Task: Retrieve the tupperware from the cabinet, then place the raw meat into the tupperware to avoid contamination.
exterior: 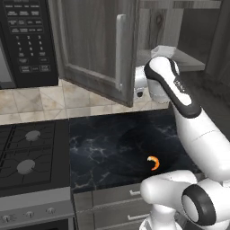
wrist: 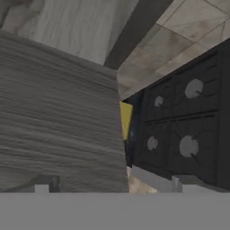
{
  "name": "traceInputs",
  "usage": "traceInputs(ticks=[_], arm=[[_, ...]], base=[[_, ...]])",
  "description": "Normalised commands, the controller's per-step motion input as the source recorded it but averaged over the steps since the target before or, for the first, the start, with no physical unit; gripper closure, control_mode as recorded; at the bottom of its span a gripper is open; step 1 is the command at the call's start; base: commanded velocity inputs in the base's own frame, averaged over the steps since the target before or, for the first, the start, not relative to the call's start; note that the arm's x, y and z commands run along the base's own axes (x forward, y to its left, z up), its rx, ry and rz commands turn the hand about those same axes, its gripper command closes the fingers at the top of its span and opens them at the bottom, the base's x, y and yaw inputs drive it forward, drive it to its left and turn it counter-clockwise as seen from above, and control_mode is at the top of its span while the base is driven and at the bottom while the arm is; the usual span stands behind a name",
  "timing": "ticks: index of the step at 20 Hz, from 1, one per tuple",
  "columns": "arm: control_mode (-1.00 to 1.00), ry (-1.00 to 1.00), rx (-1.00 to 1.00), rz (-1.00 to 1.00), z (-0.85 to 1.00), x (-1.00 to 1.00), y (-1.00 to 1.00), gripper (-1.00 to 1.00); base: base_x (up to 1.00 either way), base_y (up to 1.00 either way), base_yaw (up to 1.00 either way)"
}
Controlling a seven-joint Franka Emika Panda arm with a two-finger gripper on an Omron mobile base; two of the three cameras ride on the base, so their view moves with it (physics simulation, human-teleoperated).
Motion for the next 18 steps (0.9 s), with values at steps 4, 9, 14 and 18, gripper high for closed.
traceInputs(ticks=[4,9,14,18], arm=[[-1.0,0.0,0.09,0.06,-0.39,-0.07,1.0,-1.0],[-1.0,-0.07,0.07,0.0,-0.37,-0.23,1.0,-1.0],[-1.0,-0.13,0.06,-0.05,-0.16,-0.12,0.73,-1.0],[-1.0,-0.03,0.0,-0.06,-0.01,0.0,0.34,-1.0]], base=[[0.0,0.0,0.0],[0.0,0.0,0.0],[0.0,0.0,0.0],[0.0,0.0,0.0]])
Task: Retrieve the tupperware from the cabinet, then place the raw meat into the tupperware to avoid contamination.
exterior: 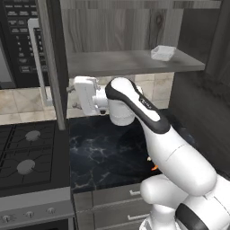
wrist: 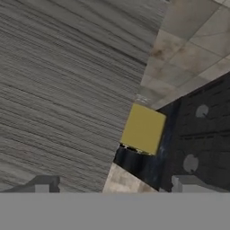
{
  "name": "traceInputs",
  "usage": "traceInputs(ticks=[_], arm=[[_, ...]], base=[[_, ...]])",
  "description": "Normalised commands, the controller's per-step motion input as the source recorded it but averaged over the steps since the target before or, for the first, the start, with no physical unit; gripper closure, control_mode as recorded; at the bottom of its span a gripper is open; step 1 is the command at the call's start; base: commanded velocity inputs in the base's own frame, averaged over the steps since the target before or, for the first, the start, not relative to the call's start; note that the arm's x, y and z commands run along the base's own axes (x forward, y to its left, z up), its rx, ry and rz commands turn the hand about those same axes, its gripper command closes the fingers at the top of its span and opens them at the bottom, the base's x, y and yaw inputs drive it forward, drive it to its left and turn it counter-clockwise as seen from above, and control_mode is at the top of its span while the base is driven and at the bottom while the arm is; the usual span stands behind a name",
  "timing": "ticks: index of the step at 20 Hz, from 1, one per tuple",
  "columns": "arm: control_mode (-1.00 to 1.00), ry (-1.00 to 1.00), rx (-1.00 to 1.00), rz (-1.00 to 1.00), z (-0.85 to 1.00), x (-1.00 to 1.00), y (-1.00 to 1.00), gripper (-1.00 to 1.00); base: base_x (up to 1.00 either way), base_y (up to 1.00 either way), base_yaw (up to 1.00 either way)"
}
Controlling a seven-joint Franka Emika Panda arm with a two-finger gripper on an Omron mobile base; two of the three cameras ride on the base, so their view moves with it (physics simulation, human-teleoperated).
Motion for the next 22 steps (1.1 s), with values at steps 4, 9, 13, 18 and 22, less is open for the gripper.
traceInputs(ticks=[4,9,13,18,22], arm=[[-1.0,0.0,0.0,-0.01,0.0,0.0,0.17,-1.0],[-1.0,0.09,0.0,-0.1,0.13,-0.04,-0.25,-1.0],[-1.0,0.15,-0.06,-0.11,0.27,-0.24,-0.39,-1.0],[-1.0,0.1,-0.11,-0.11,0.33,-0.42,-0.47,-1.0],[-1.0,0.1,-0.1,-0.12,0.31,-0.44,-0.54,-1.0]], base=[[0.0,0.0,0.0],[0.0,0.0,0.0],[0.0,0.0,0.0],[0.0,0.0,0.0],[0.0,0.0,0.0]])
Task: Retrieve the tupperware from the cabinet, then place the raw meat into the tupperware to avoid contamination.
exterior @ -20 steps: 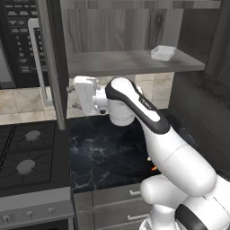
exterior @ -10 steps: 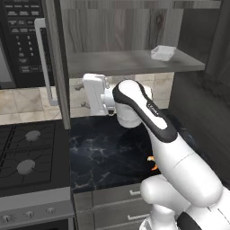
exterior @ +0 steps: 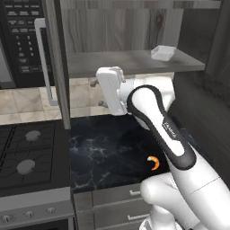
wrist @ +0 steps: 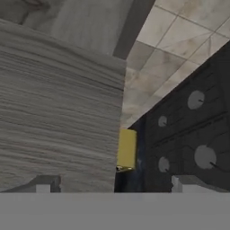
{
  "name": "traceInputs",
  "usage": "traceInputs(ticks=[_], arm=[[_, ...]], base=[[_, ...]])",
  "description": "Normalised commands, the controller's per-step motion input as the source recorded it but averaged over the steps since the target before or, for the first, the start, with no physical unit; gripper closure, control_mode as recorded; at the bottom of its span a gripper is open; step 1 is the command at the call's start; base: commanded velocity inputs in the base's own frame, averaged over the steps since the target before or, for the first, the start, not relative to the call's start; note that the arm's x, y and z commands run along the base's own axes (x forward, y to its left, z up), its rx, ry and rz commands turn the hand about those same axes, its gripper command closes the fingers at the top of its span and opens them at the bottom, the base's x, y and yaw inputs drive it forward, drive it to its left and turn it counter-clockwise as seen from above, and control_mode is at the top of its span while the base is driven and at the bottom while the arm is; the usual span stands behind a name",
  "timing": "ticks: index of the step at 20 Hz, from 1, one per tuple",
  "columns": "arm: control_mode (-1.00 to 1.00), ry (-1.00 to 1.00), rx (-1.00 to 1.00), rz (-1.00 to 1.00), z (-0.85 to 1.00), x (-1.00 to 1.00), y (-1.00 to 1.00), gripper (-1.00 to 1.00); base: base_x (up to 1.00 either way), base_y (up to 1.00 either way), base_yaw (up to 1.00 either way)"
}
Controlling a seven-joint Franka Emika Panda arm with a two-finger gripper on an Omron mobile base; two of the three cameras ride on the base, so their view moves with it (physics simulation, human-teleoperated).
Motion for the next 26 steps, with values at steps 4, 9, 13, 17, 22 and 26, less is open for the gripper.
traceInputs(ticks=[4,9,13,17,22,26], arm=[[-1.0,0.09,-0.13,-0.12,0.18,-0.51,-0.56,-1.0],[-1.0,0.11,-0.23,-0.15,0.03,-0.47,-0.37,-1.0],[-1.0,0.08,-0.33,-0.15,-0.07,-0.55,-0.23,-1.0],[-1.0,0.05,-0.37,-0.14,-0.13,-0.58,-0.16,-1.0],[-1.0,0.09,-0.36,-0.15,-0.02,-0.42,-0.21,-1.0],[-1.0,0.12,-0.3,-0.15,0.0,-0.3,-0.39,-1.0]], base=[[0.0,0.0,0.0],[0.0,0.0,0.0],[0.0,0.0,0.0],[0.0,0.0,0.0],[0.0,0.0,0.0],[0.0,0.0,0.0]])
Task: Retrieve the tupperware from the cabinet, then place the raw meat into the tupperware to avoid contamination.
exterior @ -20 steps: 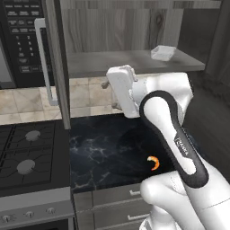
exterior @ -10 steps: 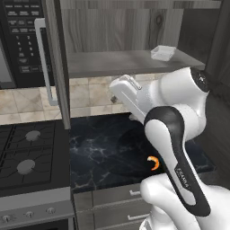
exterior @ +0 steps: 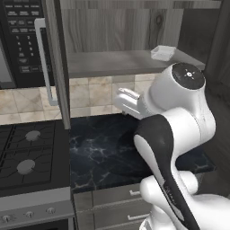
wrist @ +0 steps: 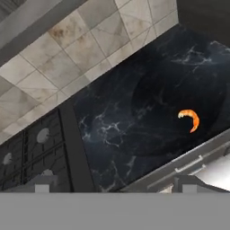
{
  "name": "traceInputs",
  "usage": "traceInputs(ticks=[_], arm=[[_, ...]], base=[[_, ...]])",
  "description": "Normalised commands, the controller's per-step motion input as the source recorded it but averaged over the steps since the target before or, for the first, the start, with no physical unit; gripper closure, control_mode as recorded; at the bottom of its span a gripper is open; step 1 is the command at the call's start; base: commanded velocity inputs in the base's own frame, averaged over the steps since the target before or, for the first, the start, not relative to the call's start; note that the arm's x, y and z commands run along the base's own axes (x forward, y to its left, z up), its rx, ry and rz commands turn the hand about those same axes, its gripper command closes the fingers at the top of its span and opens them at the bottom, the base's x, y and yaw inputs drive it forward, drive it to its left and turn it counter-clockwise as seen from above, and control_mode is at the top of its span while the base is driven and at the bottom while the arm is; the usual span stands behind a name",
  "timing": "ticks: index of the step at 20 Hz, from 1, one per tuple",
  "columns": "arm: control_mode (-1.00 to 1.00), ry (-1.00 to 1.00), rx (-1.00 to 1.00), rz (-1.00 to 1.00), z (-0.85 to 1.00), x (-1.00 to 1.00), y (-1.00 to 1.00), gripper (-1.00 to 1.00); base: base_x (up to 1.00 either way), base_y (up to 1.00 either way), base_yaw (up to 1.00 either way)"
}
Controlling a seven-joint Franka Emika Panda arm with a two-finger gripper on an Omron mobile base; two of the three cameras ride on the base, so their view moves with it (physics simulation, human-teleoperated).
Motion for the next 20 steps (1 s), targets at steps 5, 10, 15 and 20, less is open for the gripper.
traceInputs(ticks=[5,10,15,20], arm=[[-1.0,0.14,-0.24,-0.16,0.0,-0.13,-0.44,-1.0],[-1.0,0.17,-0.19,-0.17,0.02,0.07,-0.43,-1.0],[-1.0,0.16,-0.11,-0.13,0.14,0.31,-0.34,-1.0],[-1.0,0.05,-0.03,-0.09,0.11,0.33,-0.37,-1.0]], base=[[0.0,0.0,0.0],[0.0,0.0,0.0],[0.0,0.0,0.0],[0.0,0.0,0.0]])
